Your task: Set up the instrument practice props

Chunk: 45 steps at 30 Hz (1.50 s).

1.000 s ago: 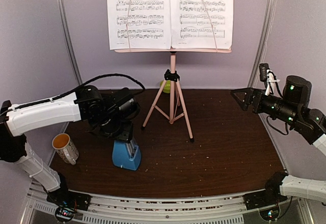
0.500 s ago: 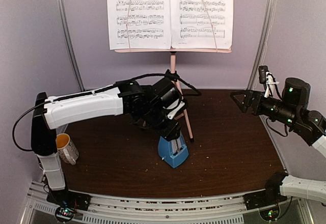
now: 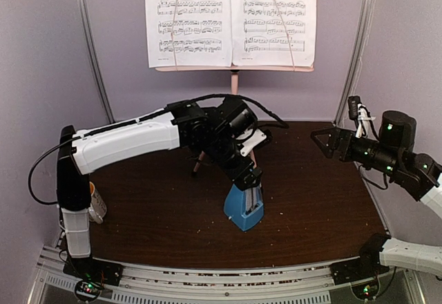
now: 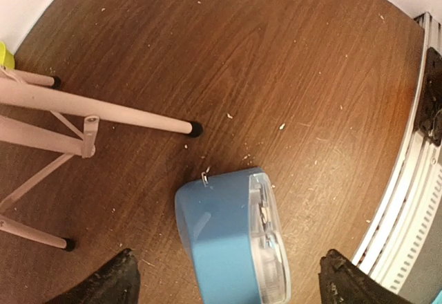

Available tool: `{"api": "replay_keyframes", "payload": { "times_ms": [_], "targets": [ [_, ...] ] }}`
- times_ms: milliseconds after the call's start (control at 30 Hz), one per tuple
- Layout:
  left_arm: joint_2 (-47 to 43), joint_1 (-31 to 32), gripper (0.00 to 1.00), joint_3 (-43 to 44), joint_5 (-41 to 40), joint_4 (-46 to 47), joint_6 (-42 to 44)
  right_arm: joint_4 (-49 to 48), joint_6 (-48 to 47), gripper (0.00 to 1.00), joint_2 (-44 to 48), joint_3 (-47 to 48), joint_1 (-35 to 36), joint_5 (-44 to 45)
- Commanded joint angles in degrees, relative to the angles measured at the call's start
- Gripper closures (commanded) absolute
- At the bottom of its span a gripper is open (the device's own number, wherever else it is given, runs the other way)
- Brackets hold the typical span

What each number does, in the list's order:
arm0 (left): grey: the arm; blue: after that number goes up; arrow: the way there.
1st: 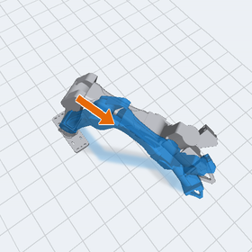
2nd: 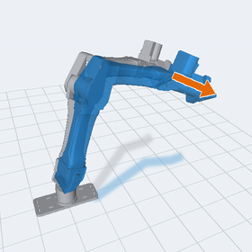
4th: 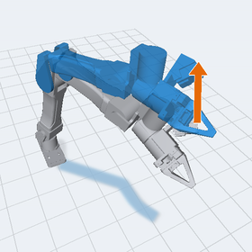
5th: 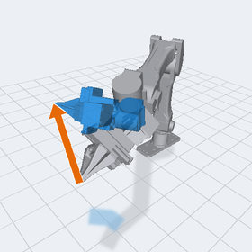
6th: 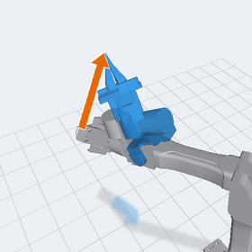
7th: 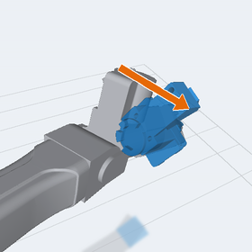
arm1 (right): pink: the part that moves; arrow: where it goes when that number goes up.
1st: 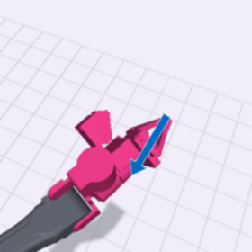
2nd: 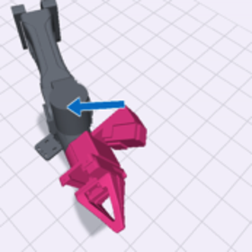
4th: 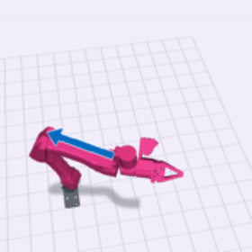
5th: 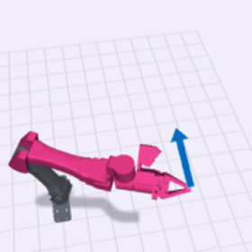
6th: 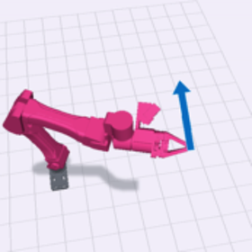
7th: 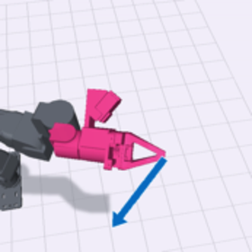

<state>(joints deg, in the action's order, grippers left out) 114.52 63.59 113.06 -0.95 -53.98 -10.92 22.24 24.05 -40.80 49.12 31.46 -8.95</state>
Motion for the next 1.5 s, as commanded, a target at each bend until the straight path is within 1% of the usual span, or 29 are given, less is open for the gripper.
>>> {"api": "replay_keyframes", "payload": {
  "times_ms": [0, 100, 233, 367, 467, 567, 633, 733, 833, 900, 967, 1000, 1067, 1133, 1267, 1467],
  "targets": [
    [-2.23, 0.30, 0.02, 1.12, 0.30, 1.42, 0.30, -0.71, 0.97, 0.00, 0.78, -1.05, -0.10, -0.40],
    [-4.84, 0.30, 0.02, -0.87, -1.04, 3.19, -1.22, -0.63, 1.18, 0.00, 1.18, -1.68, -0.04, -0.46],
    [-12.21, 0.26, 0.02, -8.82, -4.33, 9.18, -4.56, -0.27, 1.89, 0.00, 1.74, -2.39, 0.10, -0.61],
    [-20.64, 0.09, 0.02, -18.41, -9.46, 14.94, -10.42, -1.30, 3.49, 0.00, 2.04, -4.40, 1.19, -1.01],
    [-25.44, -0.43, 0.02, -24.59, -13.47, 16.71, -16.65, -1.71, 3.98, 0.00, 0.76, -4.98, 3.08, -0.57],
    [-29.17, -2.12, 0.02, -31.41, -13.86, 19.69, -23.27, -1.67, 3.98, 0.00, -1.09, -4.58, 6.23, 1.07],
    [-32.26, -3.46, 0.02, -36.56, -13.34, 23.16, -26.19, -1.54, 4.15, 0.00, -2.03, -4.44, 7.93, 2.53],
    [-37.83, -4.49, 0.02, -46.41, -16.46, 32.01, -28.50, -1.93, 4.51, 0.00, -3.58, -4.82, 10.18, 5.56],
    [-43.38, -5.02, 0.02, -53.51, -20.81, 39.82, -28.93, -1.11, 4.34, 0.00, -5.94, -3.96, 11.83, 8.54],
    [-45.68, -6.94, 0.02, -55.54, -19.95, 40.97, -28.51, -1.22, 4.38, 0.00, -7.58, -3.11, 12.76, 9.89],
    [-46.55, -10.46, 0.02, -56.15, -14.85, 39.28, -26.79, -1.52, 4.25, 0.00, -9.42, -1.97, 13.76, 11.21],
    [-46.47, -12.20, 0.02, -55.88, -11.99, 36.70, -25.89, -1.03, 4.15, 0.00, -10.22, -1.14, 14.30, 11.88],
    [-45.99, -14.16, 0.02, -54.93, -10.38, 32.98, -23.47, -0.66, 4.59, 0.00, -11.71, 0.17, 15.58, 13.33],
    [-46.66, -14.28, 0.02, -56.10, -8.78, 34.20, -18.47, -1.50, 5.49, 0.00, -13.03, 0.63, 16.97, 14.23],
    [-47.76, -14.29, 0.02, -58.73, -8.65, 35.77, -14.86, -2.45, 6.61, 0.00, -16.99, 2.38, 20.67, 15.74],
    [-49.03, -14.29, 0.02, -63.67, -7.17, 38.29, -14.16, -2.56, 6.12, 0.00, -24.85, 6.97, 26.37, 18.44]
  ]
}}
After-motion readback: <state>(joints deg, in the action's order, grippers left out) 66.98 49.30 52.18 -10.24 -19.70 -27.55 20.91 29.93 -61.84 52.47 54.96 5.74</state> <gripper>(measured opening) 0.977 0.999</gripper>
